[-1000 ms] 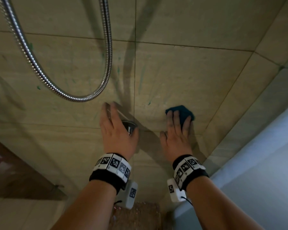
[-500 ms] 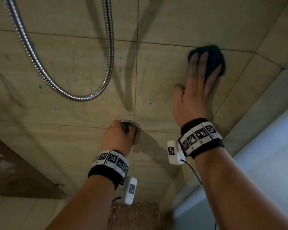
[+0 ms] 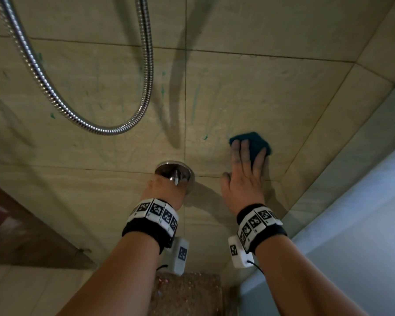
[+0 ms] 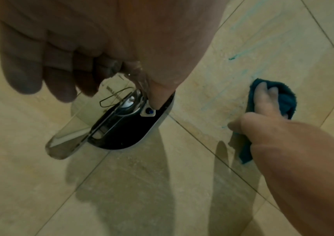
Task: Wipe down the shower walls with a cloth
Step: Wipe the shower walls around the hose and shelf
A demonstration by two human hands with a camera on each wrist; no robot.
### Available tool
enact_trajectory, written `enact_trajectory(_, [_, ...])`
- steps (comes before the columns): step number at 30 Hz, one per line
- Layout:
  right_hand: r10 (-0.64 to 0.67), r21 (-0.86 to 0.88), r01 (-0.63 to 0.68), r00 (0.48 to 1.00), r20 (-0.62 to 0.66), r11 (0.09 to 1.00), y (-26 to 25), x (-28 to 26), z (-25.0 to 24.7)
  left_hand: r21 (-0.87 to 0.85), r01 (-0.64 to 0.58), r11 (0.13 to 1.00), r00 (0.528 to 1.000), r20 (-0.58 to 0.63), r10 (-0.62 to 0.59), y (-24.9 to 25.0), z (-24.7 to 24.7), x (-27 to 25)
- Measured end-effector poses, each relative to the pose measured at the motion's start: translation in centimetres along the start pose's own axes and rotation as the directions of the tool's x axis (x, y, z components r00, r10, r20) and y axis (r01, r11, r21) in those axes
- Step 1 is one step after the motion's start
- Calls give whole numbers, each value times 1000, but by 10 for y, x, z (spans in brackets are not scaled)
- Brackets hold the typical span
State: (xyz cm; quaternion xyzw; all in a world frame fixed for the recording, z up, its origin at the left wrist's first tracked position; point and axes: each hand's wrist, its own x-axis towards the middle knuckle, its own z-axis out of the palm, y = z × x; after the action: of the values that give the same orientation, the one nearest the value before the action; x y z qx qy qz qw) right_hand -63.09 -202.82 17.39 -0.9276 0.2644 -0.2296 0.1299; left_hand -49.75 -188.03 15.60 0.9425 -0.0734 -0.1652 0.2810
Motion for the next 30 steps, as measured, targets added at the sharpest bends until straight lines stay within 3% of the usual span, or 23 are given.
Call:
enact_trajectory(7, [-33,35,34,999,-15,999,3,-2,-3,-20,2,1000,998,65,-1,-7,11,7])
enact_trajectory(11, [-78,26,83,985,-151,996,-9,20,-28,-41,13,999,998,68,-10,-11,13,9])
enact_trajectory(14, [-87,10,95,945,-316,995,-26,46,-55,-47,26,999,997,74,-22,-9,13,7])
enact_trajectory(17, [-69,19,82,922,-381,996,-32,55,-61,-52,36,998,996,79,-32,-8,10,5])
enact_trajectory(20, [-83,-16,82,939,-335,996,-25,43,-40,-64,43,997,996,80,-37,-9,13,6])
enact_trajectory(24, [-44,-56,38,993,-113,998,-5,10,9,-70,26,997,998,58,-22,-10,14,5])
enact_trajectory(30, [-9,-86,17,996,91,996,11,-21,43,-80,28,996,997,68,-22,-9,12,3])
